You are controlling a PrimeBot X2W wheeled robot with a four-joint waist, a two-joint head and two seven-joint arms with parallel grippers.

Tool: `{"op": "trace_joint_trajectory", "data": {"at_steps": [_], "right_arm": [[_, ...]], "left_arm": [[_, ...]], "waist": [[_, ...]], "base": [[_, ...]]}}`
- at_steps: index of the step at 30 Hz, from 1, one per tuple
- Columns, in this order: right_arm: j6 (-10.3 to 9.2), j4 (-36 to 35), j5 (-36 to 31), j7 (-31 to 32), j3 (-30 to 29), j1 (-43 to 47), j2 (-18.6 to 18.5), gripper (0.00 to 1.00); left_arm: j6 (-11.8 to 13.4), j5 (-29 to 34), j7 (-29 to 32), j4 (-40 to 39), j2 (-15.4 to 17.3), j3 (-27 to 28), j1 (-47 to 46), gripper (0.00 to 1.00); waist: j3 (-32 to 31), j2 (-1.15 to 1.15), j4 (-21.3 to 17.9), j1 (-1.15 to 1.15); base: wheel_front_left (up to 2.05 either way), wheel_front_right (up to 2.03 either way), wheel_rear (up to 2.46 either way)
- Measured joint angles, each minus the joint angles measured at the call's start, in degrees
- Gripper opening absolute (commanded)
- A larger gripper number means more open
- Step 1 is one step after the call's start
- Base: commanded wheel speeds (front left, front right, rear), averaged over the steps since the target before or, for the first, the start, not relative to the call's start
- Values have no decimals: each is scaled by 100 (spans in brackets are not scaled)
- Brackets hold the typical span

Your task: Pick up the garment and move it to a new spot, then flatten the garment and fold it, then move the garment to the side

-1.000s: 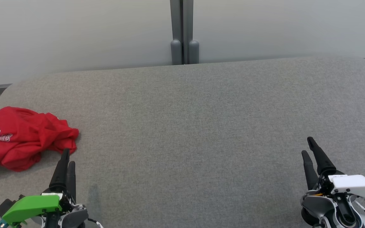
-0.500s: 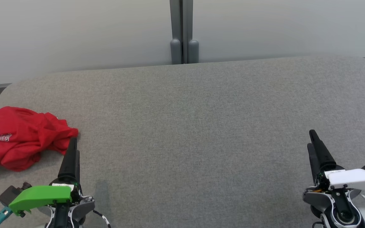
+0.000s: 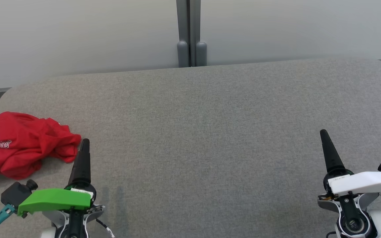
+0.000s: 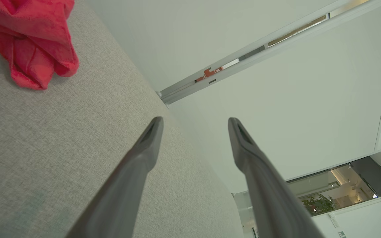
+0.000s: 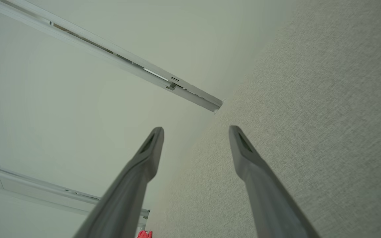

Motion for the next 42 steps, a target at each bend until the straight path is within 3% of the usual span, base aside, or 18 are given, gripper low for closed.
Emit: {"op": "trace_joint_trajectory", "data": {"at_steps": [32,42], "right_arm": [[0,-113,-2888,-591,347,79,-151,100],[1,-181,-3674,-743,430,122,-154,100]], "left_arm": [[-3,2568,-583,249,53,-371,-63,100],[112,3364,-742,337,53,-368,-65,100]], "waist": [[4,0,-15,0],[29,0,-46,0]], "base": [[0,0,0],[0,0,0]]}}
